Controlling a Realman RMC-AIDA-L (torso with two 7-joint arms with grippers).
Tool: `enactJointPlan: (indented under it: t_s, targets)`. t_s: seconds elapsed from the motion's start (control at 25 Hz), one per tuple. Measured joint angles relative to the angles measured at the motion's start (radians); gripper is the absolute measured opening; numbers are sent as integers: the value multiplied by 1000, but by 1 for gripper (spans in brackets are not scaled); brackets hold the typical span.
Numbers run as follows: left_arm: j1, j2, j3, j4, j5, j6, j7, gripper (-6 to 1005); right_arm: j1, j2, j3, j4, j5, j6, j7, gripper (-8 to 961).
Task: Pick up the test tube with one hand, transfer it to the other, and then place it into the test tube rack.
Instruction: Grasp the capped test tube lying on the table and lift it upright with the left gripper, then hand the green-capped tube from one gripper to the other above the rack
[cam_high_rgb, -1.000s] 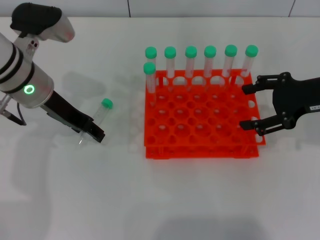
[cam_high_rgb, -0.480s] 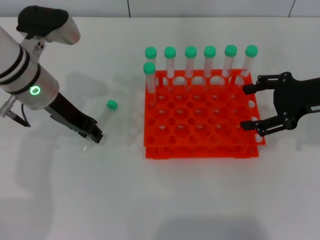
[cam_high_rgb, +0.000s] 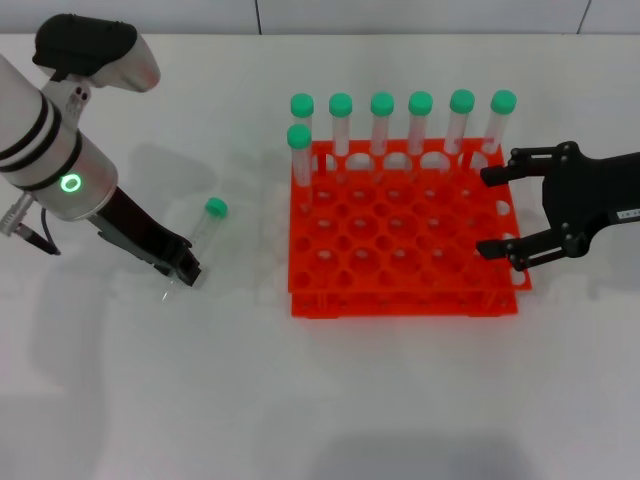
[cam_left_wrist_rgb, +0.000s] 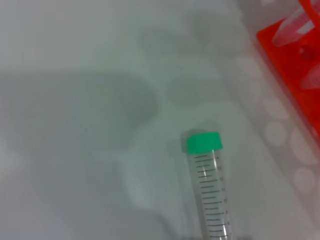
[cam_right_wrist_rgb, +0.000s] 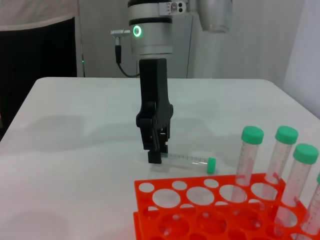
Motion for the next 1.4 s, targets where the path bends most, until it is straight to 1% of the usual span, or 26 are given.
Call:
enactJointPlan:
  t_s: [0.2,0.36,0.48,0.52,0.6,0.64,0.72,0.8,0.88,0.96,1.0,1.12,1.2,1.28,1.32,1.4]
  targets:
    - [-11,-3,0,-17,16,-6,-1,302,1,1,0,-2,0,5,0,869]
    - [-11,-3,-1,0,15,-7,0,258,1,1,0,-2,0,7,0,870]
    - [16,-8,-3,133,6,4,9,225,0,1,3,-3,1,4,0,870]
    - [16,-8,-3,133,6,4,9,214,-1,1,4,-4,2,2,0,870]
    - [40,-13,-5,219,-5,0,25,192,-3,1,6,-9,5,1,1,870]
    - [59,-14,-7,266,-31,-11,46,192,-5,2,7,-12,7,0,1,870]
    - [85,-14,-12,317,-94,-39,91,192,-5,4,8,-14,8,0,1,870]
    - [104,-10,-27,341,-172,-75,151,192,-6,7,10,-14,9,0,3,870]
    - [117,-8,-67,346,-265,-109,249,192,-6,9,11,-14,9,-1,5,869]
    - [128,-11,-110,341,-349,-133,359,193,-6,13,12,-14,9,-1,6,869]
    - [131,-12,-125,338,-378,-142,400,193,-6,16,12,-14,10,-1,5,869]
    - [142,-13,-162,305,-532,-163,552,193,-6,21,14,-14,12,3,1,869]
    - [142,-1,-164,262,-632,-164,631,193,-6,23,14,-14,15,5,0,869]
    - [134,16,-165,192,-743,-156,719,193,-6,26,14,-14,20,6,-3,869]
    - [130,22,-164,168,-772,-150,740,193,-6,27,14,-14,22,7,-5,869]
    - [105,46,-164,84,-834,-131,800,193,-6,33,14,-17,24,7,-10,869]
